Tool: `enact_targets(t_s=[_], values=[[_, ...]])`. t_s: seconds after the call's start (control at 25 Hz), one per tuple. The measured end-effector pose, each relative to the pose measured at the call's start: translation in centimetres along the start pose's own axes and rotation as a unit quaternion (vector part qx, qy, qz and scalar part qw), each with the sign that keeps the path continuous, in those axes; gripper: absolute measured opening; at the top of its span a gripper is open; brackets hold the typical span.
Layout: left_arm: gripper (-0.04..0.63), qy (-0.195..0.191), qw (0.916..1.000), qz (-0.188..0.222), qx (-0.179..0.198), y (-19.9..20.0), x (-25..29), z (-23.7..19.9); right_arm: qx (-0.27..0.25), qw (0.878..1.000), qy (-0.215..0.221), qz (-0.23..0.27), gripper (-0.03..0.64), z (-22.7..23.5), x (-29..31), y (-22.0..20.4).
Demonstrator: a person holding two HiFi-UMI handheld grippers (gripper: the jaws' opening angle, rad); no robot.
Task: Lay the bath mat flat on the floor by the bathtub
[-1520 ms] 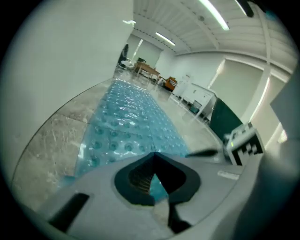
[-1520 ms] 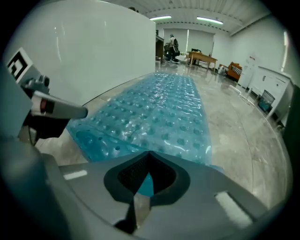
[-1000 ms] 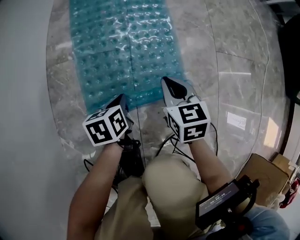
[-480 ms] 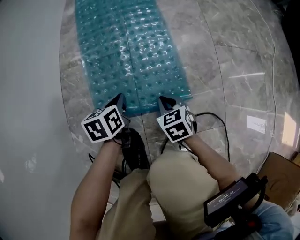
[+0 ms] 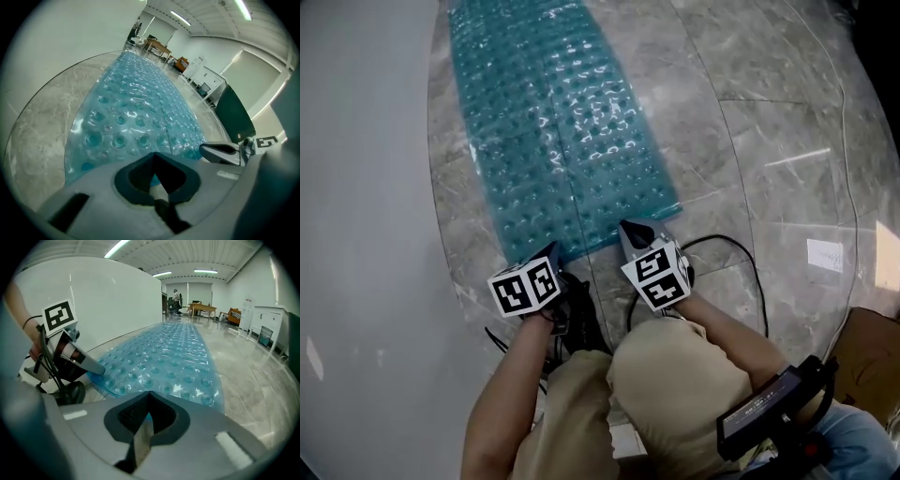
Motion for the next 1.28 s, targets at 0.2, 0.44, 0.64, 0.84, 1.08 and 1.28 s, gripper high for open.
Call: enact_targets(t_s=[0.2,0.44,0.64,0.84,1.08,1.28], values=[[0.006,-0.015,0.9996,-0.023,0.009,-0.1,-0.1,0.0,0.018,1.0,0.015,-0.006,0.006,-0.7,0.0,-1.9],[0.008,-0.03,0.9985,-0.045,-0.004,0.7,0.4,-0.3,0.037,0.997,0.06,-0.018,0.008,0.6,0.5,-0.3],[0.008,-0.042,0.9988,-0.015,-0.019,3.1,-0.2,-0.6,0.033,0.997,0.07,0.007,0.008,2.1,1.2,2.6],[0.008,-0.021,0.9953,0.093,0.016,6.6,-1.4,0.1,-0.022,0.993,0.06,0.097,0.008,2.5,0.2,6.1],[0.008,-0.007,0.9304,0.357,0.083,12.7,-8.6,5.7,-0.072,0.965,0.064,0.246,0.008,0.9,-5.2,13.1],[0.02,-0.021,0.8342,0.528,0.157,17.4,-15.7,10.6,-0.151,0.92,0.059,0.357,0.008,-1.1,-10.5,21.3]])
Point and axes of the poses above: the fingertips, and each gripper's own axes: x forward along the fingers, z to its right, y out of its top, the point moved 7 cm from there along -x, backward along the fingers, and after that the axes turned 12 degrees about y, right-handed, at the moved point
